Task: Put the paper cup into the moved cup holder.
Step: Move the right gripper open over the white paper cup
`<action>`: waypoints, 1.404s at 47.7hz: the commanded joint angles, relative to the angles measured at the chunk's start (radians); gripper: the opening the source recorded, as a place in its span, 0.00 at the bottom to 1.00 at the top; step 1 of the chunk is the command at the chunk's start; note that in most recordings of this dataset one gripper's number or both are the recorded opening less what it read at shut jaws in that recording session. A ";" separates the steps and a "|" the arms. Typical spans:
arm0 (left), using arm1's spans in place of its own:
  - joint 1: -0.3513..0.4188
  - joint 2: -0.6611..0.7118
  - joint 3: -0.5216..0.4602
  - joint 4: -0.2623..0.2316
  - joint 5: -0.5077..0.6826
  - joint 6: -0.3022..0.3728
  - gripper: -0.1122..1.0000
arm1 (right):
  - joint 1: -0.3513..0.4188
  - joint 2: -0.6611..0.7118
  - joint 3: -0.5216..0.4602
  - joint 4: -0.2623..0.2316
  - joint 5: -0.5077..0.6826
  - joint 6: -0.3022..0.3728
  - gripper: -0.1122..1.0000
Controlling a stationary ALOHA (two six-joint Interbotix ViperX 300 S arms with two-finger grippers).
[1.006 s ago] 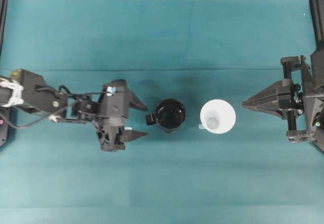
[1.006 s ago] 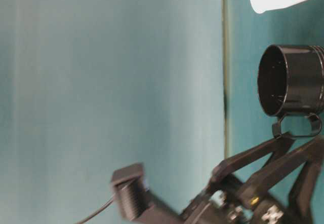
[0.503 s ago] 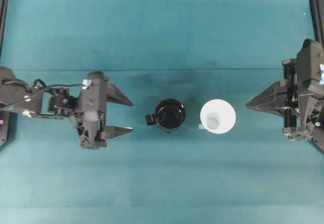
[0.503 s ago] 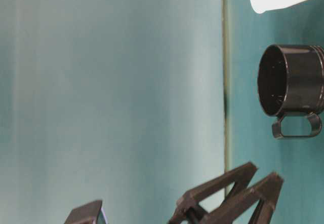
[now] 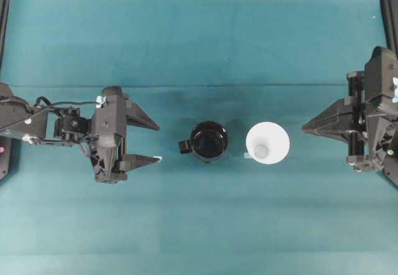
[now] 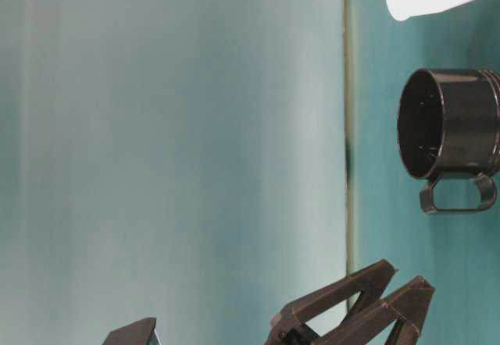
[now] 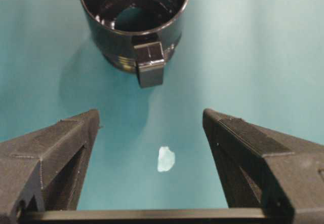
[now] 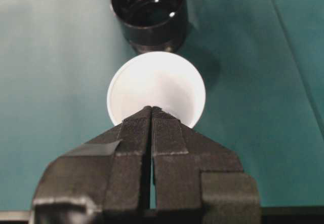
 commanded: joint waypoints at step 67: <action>0.006 -0.011 -0.008 0.002 -0.003 0.000 0.87 | -0.089 0.647 -0.379 0.002 0.360 0.104 0.85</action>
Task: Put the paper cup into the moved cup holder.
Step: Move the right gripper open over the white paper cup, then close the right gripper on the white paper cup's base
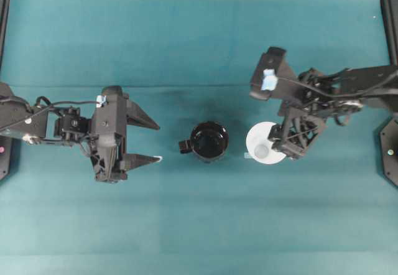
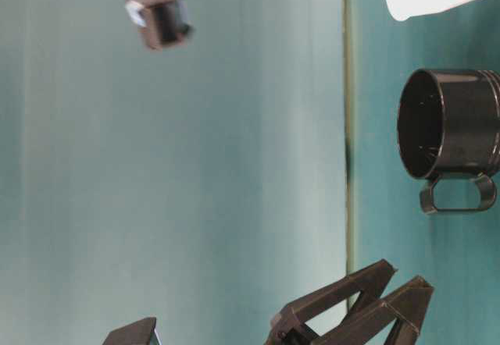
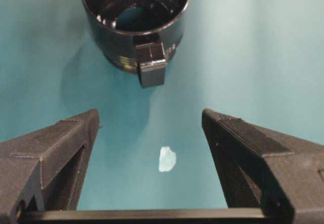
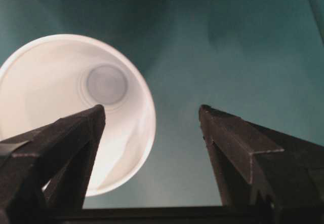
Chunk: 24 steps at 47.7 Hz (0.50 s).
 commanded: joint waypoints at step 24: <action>0.011 -0.011 -0.008 0.003 -0.005 0.002 0.87 | -0.003 0.026 -0.014 -0.003 -0.026 0.005 0.83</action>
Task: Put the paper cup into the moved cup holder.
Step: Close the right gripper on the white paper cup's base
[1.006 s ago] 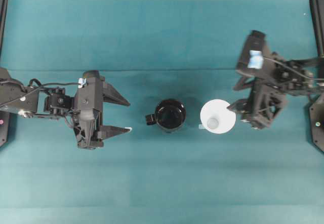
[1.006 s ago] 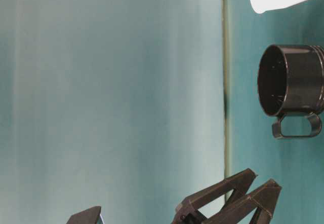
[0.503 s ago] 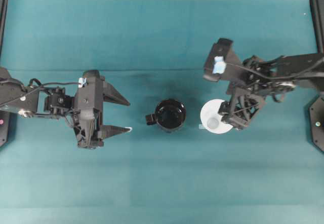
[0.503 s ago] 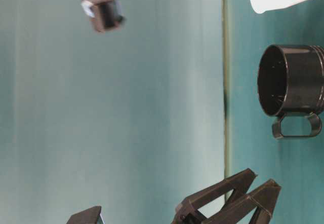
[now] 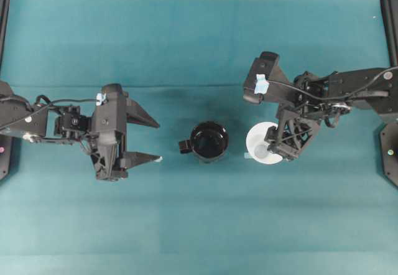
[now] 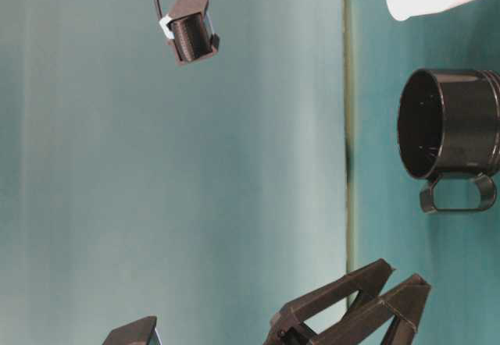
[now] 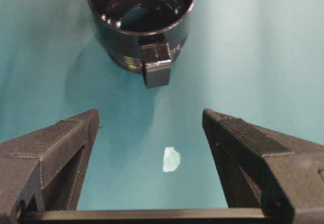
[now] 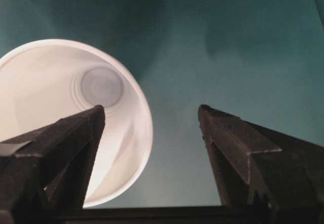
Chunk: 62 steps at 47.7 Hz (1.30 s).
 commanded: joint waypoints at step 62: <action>0.000 -0.011 -0.009 0.003 -0.003 -0.002 0.87 | -0.028 -0.078 -0.250 0.097 0.239 0.006 0.12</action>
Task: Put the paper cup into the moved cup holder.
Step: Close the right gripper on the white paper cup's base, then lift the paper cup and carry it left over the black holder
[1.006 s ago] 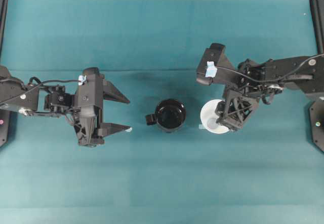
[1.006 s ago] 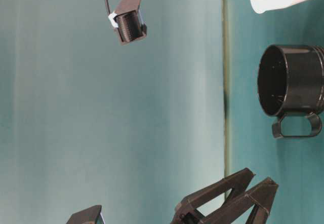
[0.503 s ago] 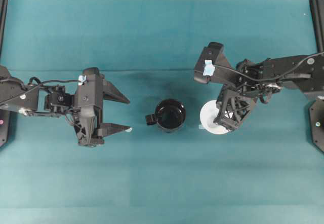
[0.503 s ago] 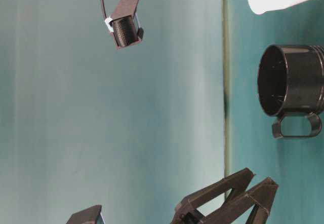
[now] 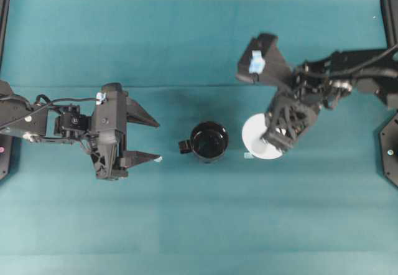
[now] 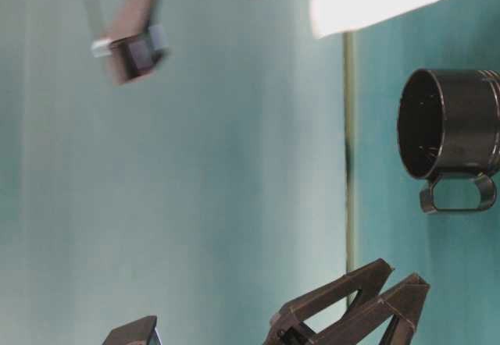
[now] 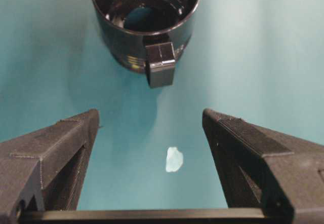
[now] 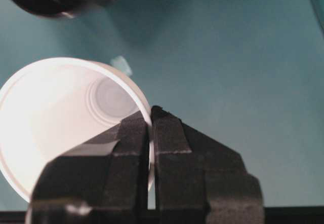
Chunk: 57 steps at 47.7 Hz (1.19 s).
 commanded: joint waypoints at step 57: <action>-0.002 -0.011 -0.005 0.002 -0.003 0.000 0.87 | 0.000 0.288 -0.282 -0.018 -0.031 0.008 0.12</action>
